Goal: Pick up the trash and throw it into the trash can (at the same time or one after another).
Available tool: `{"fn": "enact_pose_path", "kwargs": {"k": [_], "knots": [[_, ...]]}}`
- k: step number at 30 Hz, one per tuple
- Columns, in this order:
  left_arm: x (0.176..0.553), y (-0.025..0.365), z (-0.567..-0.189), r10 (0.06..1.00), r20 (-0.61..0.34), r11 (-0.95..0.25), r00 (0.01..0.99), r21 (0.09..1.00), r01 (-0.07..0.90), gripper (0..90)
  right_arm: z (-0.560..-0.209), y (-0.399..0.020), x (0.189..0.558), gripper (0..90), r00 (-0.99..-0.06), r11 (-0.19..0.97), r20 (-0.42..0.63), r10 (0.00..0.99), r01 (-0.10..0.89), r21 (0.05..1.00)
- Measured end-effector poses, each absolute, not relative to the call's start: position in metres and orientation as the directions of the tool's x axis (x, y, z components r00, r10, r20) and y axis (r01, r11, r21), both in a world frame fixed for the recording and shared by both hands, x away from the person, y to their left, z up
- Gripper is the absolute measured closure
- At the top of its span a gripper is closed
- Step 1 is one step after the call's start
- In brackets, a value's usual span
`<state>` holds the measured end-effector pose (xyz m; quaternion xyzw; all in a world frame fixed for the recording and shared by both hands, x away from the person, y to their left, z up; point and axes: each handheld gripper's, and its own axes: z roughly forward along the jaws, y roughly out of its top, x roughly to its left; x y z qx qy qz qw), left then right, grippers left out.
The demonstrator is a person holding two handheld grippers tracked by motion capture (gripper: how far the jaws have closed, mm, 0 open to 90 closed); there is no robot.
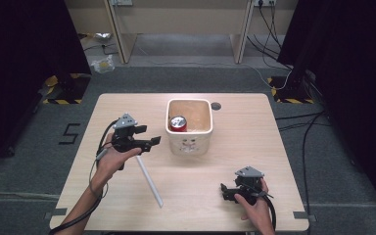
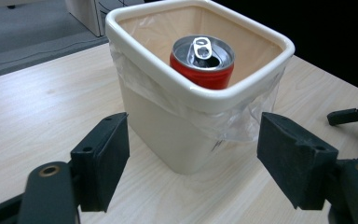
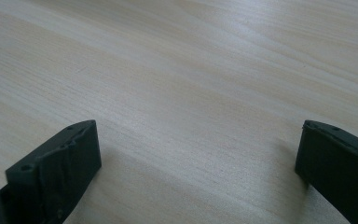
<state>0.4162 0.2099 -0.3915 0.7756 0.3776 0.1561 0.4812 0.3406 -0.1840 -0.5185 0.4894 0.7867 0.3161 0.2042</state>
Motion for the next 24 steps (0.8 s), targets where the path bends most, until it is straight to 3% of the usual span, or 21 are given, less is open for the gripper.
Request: {"fn": "enact_pose_path", "kwargs": {"k": [24], "knots": [[0.383, 0.219, -0.466, 0.771, -0.157, -0.255, 0.617, 0.812, 0.525, 26.3, -0.519, -0.184, 0.341, 0.2, -0.438, 0.321, -0.012, 0.899, 0.641, 0.697]]}}
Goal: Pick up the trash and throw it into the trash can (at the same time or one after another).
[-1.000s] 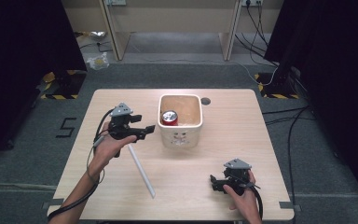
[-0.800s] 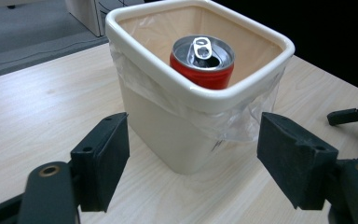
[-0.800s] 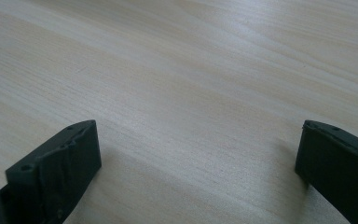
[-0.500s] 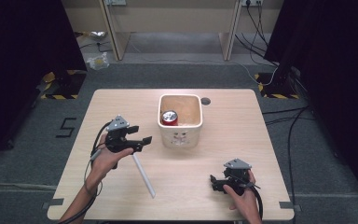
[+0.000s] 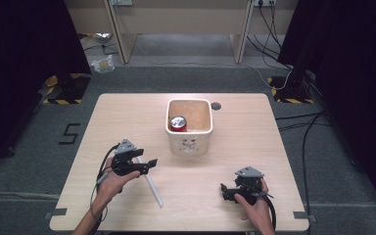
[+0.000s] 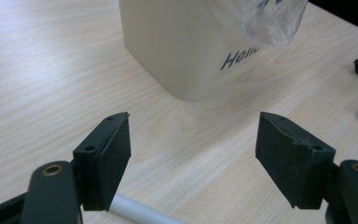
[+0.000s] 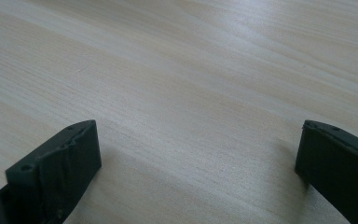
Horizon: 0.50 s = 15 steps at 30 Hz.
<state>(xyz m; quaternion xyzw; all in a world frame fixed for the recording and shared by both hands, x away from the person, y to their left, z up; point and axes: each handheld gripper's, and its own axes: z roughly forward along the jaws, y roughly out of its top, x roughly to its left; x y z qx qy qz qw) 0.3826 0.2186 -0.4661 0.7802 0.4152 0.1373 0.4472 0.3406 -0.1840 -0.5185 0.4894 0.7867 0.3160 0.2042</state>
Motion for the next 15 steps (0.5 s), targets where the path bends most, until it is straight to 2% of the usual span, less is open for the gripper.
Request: {"fn": "enact_pose_path", "kwargs": {"k": [15], "knots": [[0.371, 0.221, -0.484, 0.784, -0.143, -0.281, 0.604, 0.786, 0.551, 26.2, -0.518, -0.184, 0.340, 0.2, -0.436, 0.320, -0.012, 0.900, 0.641, 0.697]]}}
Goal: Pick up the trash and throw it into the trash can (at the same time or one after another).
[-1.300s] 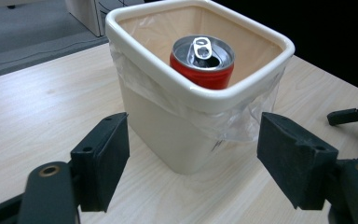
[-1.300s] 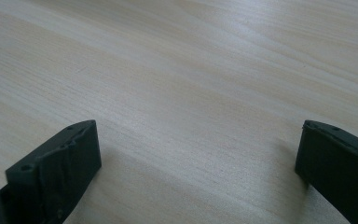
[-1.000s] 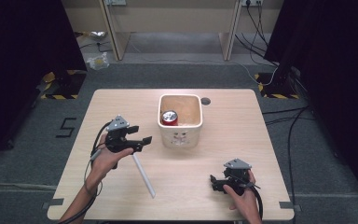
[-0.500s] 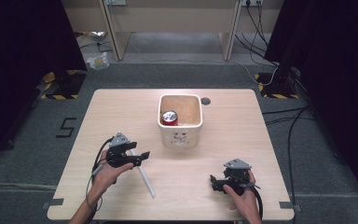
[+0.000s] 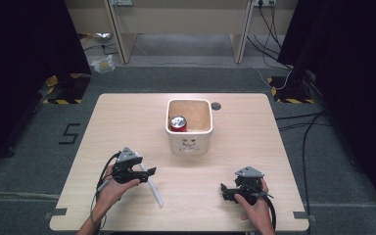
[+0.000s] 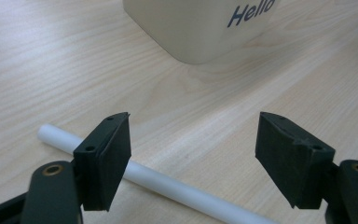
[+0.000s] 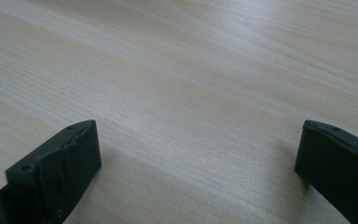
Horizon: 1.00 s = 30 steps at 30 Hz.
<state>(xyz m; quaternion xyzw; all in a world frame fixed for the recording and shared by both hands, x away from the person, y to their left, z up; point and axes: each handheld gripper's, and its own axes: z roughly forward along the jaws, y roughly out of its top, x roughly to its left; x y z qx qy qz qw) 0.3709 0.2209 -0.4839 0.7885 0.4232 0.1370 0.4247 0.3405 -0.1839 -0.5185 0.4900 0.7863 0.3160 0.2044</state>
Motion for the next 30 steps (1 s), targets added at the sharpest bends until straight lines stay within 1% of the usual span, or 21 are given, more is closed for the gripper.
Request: {"fn": "enact_pose_path", "kwargs": {"k": [4, 11, 19, 20, 23, 25, 26, 27, 30], "knots": [[0.370, 0.222, -0.489, 0.797, -0.148, -0.275, 0.585, 0.773, 0.571, 26.1, -0.519, -0.184, 0.340, 0.2, -0.436, 0.320, -0.012, 0.900, 0.641, 0.697], [0.371, 0.226, -0.503, 0.830, -0.124, -0.287, 0.543, 0.740, 0.608, 26.4, -0.519, -0.184, 0.341, 0.2, -0.438, 0.321, -0.012, 0.899, 0.641, 0.697], [0.373, 0.223, -0.511, 0.830, -0.118, -0.308, 0.545, 0.717, 0.626, 28.0, -0.519, -0.184, 0.341, 0.2, -0.438, 0.321, -0.012, 0.899, 0.640, 0.698], [0.373, 0.222, -0.512, 0.830, -0.119, -0.310, 0.545, 0.715, 0.626, 28.9, -0.519, -0.184, 0.341, 0.2, -0.438, 0.321, -0.012, 0.899, 0.641, 0.697], [0.372, 0.220, -0.513, 0.825, -0.069, -0.356, 0.561, 0.709, 0.609, 33.8, -0.519, -0.184, 0.341, 0.2, -0.438, 0.321, -0.012, 0.899, 0.641, 0.697], [0.372, 0.220, -0.512, 0.822, -0.063, -0.365, 0.566, 0.705, 0.608, 37.9, -0.518, -0.184, 0.340, 0.2, -0.437, 0.320, -0.011, 0.900, 0.642, 0.697], [0.373, 0.221, -0.512, 0.821, -0.063, -0.368, 0.568, 0.702, 0.609, 37.9, -0.518, -0.184, 0.340, 0.2, -0.437, 0.320, -0.011, 0.900, 0.642, 0.697], [0.373, 0.222, -0.511, 0.816, -0.046, -0.386, 0.576, 0.698, 0.603, 41.3, -0.518, -0.184, 0.340, 0.2, -0.436, 0.320, -0.012, 0.900, 0.642, 0.697], [0.373, 0.225, -0.510, 0.808, -0.026, -0.412, 0.588, 0.690, 0.595, 46.9, -0.519, -0.184, 0.341, 0.2, -0.438, 0.321, -0.012, 0.899, 0.641, 0.697]]}}
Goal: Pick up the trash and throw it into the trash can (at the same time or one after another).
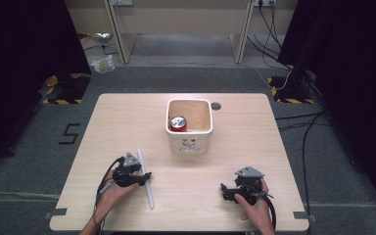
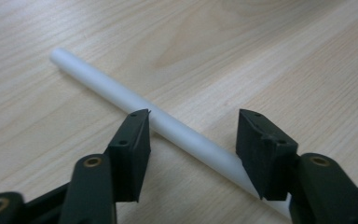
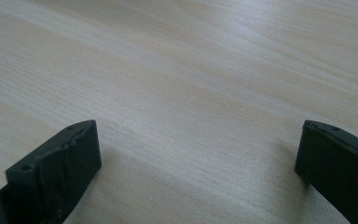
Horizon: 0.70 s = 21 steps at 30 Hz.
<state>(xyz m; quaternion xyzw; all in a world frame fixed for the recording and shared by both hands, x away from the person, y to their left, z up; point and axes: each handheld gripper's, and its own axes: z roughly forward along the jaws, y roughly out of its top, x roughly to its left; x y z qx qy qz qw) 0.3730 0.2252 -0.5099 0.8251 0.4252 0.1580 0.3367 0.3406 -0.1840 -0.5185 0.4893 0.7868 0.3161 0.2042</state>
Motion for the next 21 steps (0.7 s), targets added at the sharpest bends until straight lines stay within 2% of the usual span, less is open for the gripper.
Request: {"fn": "enact_pose_path", "kwargs": {"k": [5, 11, 20, 21], "knots": [[0.3722, 0.2302, -0.5086, 0.801, -0.026, -0.425, 0.598, 0.680, 0.598, 50.5, -0.5185, -0.1840, 0.3406, 0.2, -0.438, 0.322, -0.013, 0.899, 0.640, 0.697], [0.3675, 0.2305, -0.5077, 0.811, -0.044, -0.411, 0.583, 0.667, 0.622, 41.4, -0.5185, -0.1840, 0.3406, 0.2, -0.438, 0.322, -0.013, 0.899, 0.640, 0.697], [0.3654, 0.2334, -0.5053, 0.802, -0.031, -0.434, 0.597, 0.655, 0.618, 60.4, -0.5185, -0.1839, 0.3404, 0.2, -0.436, 0.320, -0.011, 0.900, 0.642, 0.697], [0.3657, 0.2342, -0.5050, 0.801, -0.030, -0.436, 0.597, 0.654, 0.618, 60.4, -0.5185, -0.1839, 0.3404, 0.2, -0.436, 0.320, -0.011, 0.900, 0.642, 0.697]]}}
